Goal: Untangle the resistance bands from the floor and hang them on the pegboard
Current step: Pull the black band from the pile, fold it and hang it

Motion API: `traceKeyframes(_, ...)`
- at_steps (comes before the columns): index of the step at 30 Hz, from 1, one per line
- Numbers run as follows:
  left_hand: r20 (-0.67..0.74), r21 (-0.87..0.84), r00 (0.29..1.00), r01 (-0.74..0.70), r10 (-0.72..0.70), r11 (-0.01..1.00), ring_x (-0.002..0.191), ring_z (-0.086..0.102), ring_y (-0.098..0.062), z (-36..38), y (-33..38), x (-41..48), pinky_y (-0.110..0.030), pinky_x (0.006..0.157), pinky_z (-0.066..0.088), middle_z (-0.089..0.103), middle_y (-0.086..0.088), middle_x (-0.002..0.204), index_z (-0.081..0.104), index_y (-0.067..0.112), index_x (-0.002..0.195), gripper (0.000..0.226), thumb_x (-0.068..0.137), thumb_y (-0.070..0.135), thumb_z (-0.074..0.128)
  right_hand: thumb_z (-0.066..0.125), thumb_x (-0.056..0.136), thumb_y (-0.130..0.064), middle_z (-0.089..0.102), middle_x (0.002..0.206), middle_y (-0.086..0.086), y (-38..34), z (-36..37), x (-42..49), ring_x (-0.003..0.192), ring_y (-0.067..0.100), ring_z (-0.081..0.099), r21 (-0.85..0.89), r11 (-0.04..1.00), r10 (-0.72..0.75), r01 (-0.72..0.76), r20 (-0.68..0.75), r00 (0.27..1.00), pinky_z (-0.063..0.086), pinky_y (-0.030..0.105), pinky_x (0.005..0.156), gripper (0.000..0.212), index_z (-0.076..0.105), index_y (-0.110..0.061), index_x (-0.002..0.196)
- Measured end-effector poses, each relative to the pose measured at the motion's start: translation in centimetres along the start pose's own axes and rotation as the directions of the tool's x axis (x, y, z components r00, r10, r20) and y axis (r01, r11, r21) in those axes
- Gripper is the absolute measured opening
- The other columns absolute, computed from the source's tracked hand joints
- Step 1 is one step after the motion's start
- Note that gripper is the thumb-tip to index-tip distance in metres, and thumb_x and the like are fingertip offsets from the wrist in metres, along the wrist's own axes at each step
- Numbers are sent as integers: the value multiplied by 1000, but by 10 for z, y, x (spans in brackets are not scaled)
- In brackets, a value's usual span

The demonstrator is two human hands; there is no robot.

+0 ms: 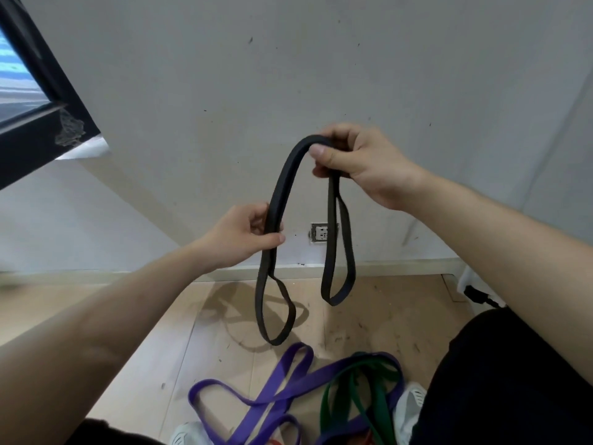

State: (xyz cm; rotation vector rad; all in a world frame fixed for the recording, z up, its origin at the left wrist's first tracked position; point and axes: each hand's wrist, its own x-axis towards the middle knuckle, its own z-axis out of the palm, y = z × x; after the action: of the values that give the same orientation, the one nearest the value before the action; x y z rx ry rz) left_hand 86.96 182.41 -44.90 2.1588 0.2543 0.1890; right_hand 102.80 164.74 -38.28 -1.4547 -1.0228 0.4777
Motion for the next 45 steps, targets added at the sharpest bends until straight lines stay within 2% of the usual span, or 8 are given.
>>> traceKeyframes(5, -84, -185, 995, 42, -59, 982, 92, 75, -26, -7, 3, -1, -31, 88, 57, 76, -21, 92, 67, 19, 108, 23, 90, 7, 73, 66, 94, -6, 64, 85, 4, 10, -26, -6, 78, 15, 66, -82, 987, 147, -140, 82, 986, 57, 32, 88, 17, 65, 0, 110)
traceKeyframes(12, -96, -296, 994, 17, -47, 955, 95, 76, -25, -7, 18, -1, -20, 78, 56, 78, -12, 101, 69, 15, 114, 25, 89, 9, 73, 72, 91, -9, 69, 92, 12, 37, -18, -13, 88, 25, 71, -372, 908, 294, -192, 240, 925, 58, 36, 88, 17, 68, -11, 108)
traceKeyframes(18, -177, -339, 984, -48, -14, 940, 98, 76, -21, -4, 28, 5, -27, 92, 57, 79, -7, 99, 65, 12, 114, 25, 90, 7, 72, 72, 92, -14, 73, 99, 14, 48, -7, -13, 87, 16, 67, -399, 887, 340, -233, 223, 914, 56, 33, 82, 15, 72, -9, 107)
traceKeyframes(24, -324, -346, 945, -82, -37, 934, 97, 72, -17, -7, 36, 12, -30, 88, 56, 76, -2, 99, 68, 21, 106, 21, 88, 11, 75, 69, 93, -8, 66, 114, 31, 36, -8, -9, 98, 32, 71, -142, 968, 222, -207, 103, 970, 59, 40, 89, 17, 67, -8, 110)
traceKeyframes(28, -325, -408, 944, -90, -52, 909, 97, 71, -16, -5, 45, 15, -25, 83, 55, 74, -1, 98, 68, 19, 108, 21, 89, 12, 75, 67, 93, -2, 67, 110, 31, 21, 0, -7, 95, 23, 69, -21, 989, 145, -144, 46, 988, 59, 36, 83, 20, 64, -6, 112)
traceKeyframes(37, -292, -425, 956, -107, -24, 899, 91, 73, -16, 3, 46, 14, -35, 90, 58, 77, 0, 92, 71, 12, 106, 25, 83, 7, 79, 66, 96, -12, 63, 89, 9, 6, 0, -10, 86, 20, 67, -141, 989, 46, -37, 59, 997, 59, 53, 85, 22, 66, -9, 118)
traceKeyframes(41, -256, -406, 967, -115, 9, 907, 89, 75, -18, 7, 48, 12, -33, 87, 60, 78, -3, 94, 70, 7, 109, 28, 83, 6, 79, 65, 97, -10, 68, 95, 4, -4, -2, -13, 96, 35, 71, -189, 982, 5, 21, 136, 991, 61, 50, 82, 52, 51, -28, 143)
traceKeyframes(45, -235, -418, 972, -117, 17, 901, 87, 75, -17, 12, 50, 12, -27, 80, 57, 78, -3, 92, 69, 8, 105, 27, 81, 5, 80, 63, 97, -6, 72, 98, 13, -12, -3, -13, 93, 34, 73, -205, 977, -37, 67, 144, 989, 63, 48, 77, 30, 67, -19, 124)
